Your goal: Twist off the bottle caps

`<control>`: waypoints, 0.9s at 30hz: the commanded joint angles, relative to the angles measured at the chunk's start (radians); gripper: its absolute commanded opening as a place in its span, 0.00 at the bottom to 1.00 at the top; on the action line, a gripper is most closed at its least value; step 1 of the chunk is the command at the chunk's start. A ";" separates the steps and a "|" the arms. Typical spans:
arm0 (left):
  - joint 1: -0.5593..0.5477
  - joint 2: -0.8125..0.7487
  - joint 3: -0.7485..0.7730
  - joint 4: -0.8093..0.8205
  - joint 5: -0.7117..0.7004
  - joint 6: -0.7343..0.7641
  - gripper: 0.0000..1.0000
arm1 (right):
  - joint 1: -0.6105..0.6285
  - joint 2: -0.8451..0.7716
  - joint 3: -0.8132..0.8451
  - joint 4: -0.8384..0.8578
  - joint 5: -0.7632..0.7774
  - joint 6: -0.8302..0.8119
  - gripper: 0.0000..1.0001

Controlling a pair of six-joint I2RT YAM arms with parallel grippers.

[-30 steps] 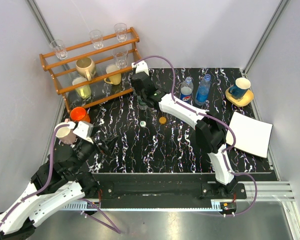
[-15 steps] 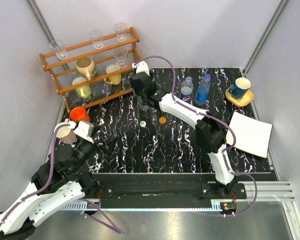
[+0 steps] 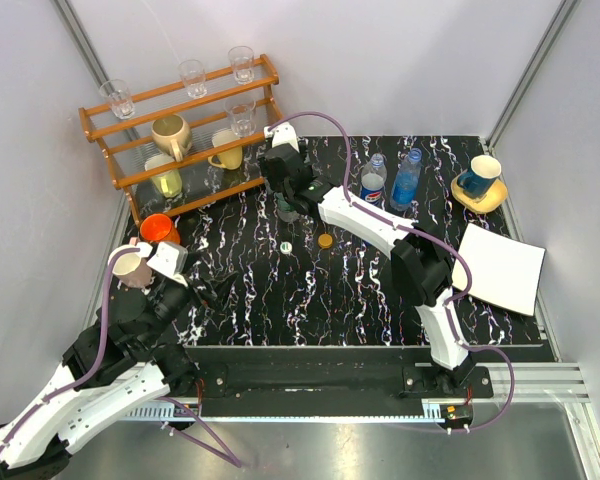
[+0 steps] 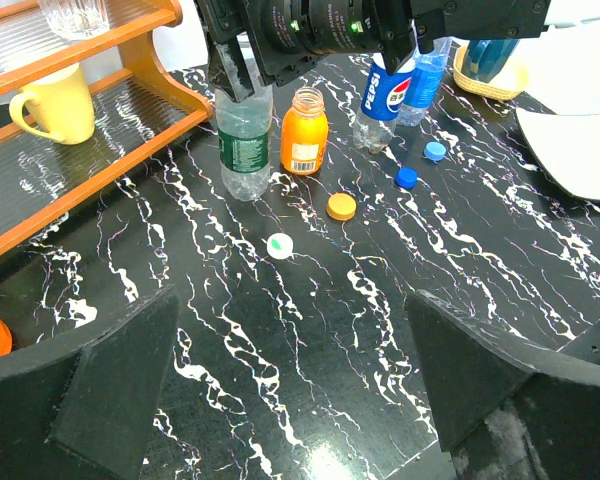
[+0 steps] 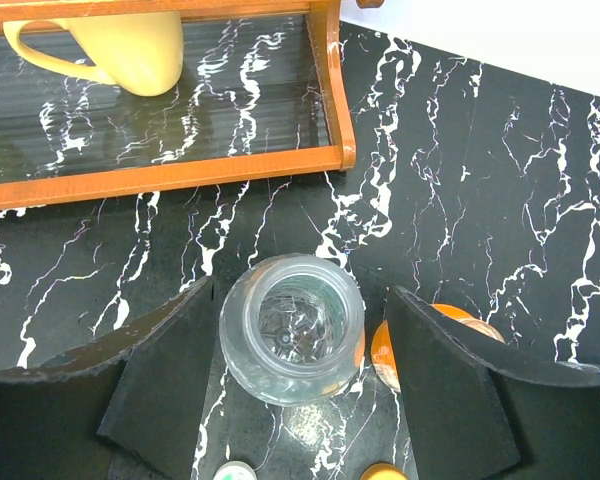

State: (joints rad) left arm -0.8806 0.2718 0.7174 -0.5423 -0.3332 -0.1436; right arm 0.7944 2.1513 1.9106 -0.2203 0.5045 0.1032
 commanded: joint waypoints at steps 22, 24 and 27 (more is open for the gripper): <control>0.003 0.020 0.001 0.041 0.008 -0.004 0.99 | -0.004 -0.102 0.028 0.015 -0.044 0.032 0.84; 0.003 0.020 0.001 0.041 0.008 -0.004 0.99 | 0.000 -0.119 0.033 0.015 -0.047 0.033 0.87; 0.003 0.020 0.001 0.041 0.006 -0.004 0.99 | 0.003 -0.145 0.047 0.009 -0.057 0.029 0.89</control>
State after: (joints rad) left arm -0.8806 0.2790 0.7174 -0.5423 -0.3332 -0.1436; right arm 0.7937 2.1162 1.9106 -0.2302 0.4641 0.1242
